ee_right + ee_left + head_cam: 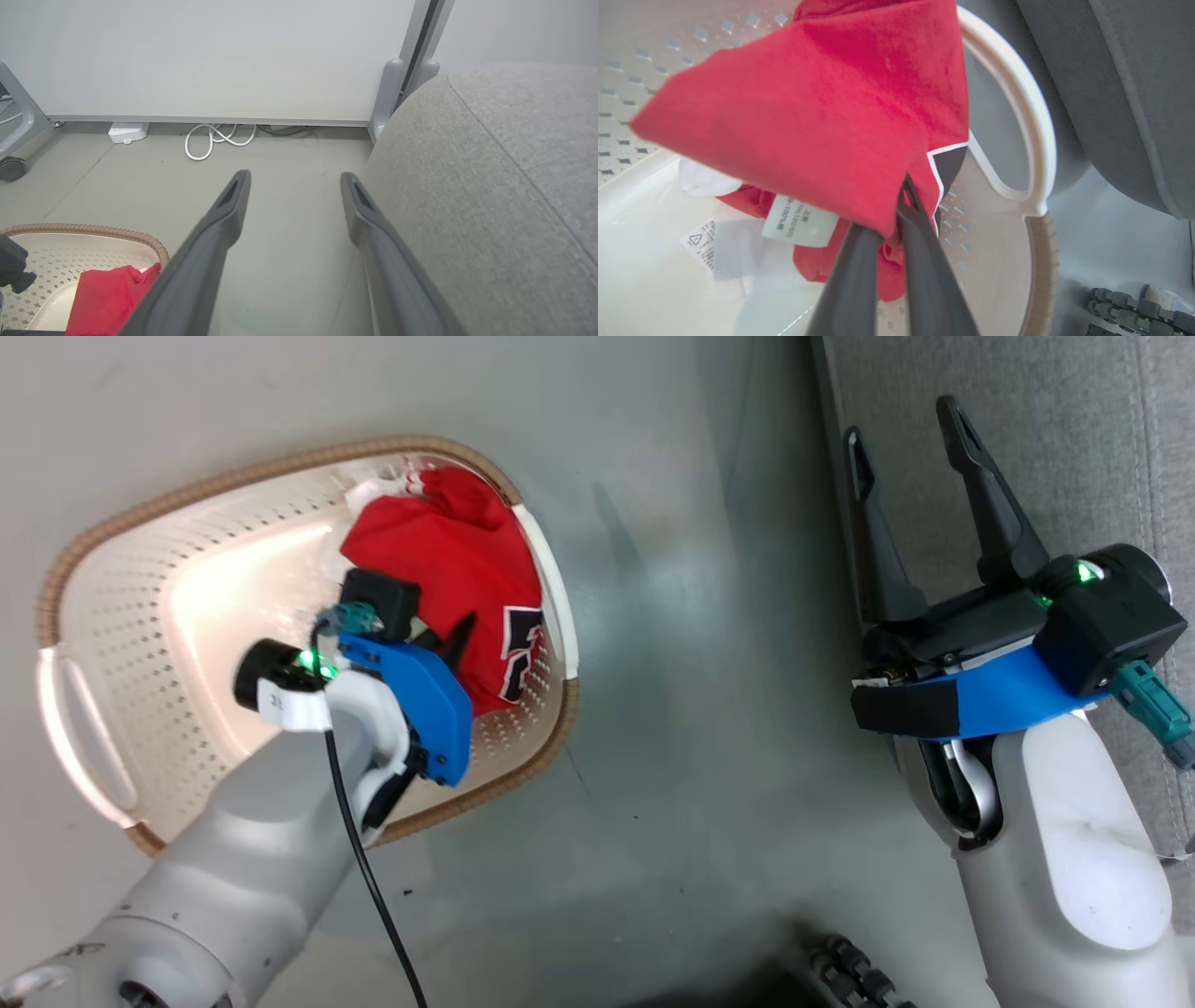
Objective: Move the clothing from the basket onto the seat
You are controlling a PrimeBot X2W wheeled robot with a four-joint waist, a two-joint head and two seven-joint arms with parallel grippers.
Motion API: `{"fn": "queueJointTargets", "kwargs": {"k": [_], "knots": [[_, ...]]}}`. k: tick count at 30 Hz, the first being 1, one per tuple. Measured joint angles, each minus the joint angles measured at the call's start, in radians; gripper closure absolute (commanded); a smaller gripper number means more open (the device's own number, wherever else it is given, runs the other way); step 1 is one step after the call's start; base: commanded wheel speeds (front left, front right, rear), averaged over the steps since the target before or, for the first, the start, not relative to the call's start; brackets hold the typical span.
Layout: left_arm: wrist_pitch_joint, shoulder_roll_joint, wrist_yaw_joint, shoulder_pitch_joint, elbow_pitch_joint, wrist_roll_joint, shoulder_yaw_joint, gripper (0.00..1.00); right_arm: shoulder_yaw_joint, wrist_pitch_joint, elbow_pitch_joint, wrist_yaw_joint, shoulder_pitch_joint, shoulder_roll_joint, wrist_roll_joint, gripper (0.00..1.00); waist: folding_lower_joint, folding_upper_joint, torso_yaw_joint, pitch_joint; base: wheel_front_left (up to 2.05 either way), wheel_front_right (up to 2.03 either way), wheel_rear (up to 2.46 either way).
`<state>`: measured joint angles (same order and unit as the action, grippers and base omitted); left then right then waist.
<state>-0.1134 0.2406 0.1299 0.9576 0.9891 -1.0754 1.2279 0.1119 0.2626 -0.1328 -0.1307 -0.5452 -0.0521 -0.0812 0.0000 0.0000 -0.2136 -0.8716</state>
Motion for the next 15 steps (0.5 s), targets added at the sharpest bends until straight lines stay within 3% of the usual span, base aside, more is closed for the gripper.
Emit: {"fn": "queueJointTargets", "kwargs": {"k": [15], "knots": [[-0.137, -0.024, 0.000, -0.083, -0.129, 0.000, 0.049, 1.00, -0.024, 0.000, -0.057, 0.000, 0.089, -0.043, 0.002, 0.00, 0.0000, 0.0000, 0.091, 0.214, 0.00, 0.00, 0.00]]}}
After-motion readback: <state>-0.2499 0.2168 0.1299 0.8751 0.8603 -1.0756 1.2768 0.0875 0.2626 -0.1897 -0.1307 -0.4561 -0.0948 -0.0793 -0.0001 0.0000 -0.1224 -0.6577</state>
